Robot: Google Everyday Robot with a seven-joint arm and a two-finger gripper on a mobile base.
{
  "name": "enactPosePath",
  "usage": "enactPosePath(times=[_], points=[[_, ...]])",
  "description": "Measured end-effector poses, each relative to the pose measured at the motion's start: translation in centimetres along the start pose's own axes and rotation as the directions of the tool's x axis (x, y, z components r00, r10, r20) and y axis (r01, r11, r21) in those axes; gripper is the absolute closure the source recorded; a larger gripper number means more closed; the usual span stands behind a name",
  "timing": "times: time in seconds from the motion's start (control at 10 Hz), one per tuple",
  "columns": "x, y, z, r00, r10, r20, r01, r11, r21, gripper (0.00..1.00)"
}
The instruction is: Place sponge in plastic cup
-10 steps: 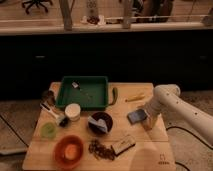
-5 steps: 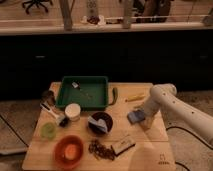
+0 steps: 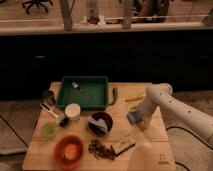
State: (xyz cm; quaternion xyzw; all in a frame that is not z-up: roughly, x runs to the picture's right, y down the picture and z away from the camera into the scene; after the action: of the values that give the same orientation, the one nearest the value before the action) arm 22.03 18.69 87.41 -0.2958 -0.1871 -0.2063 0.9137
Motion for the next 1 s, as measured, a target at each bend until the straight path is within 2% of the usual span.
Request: enactPosePath(times=[0.1, 0.6, 1.0], points=[[-0.23, 0.08, 0.04, 1.000, -0.008, -0.002, 0.008, 1.000, -0.002, 0.49], [-0.36, 0.66, 0.07, 1.000, -0.017, -0.008, 0.017, 1.000, -0.007, 0.96], [-0.36, 0.78, 0.08, 1.000, -0.021, -0.009, 0.021, 1.000, -0.008, 1.00]])
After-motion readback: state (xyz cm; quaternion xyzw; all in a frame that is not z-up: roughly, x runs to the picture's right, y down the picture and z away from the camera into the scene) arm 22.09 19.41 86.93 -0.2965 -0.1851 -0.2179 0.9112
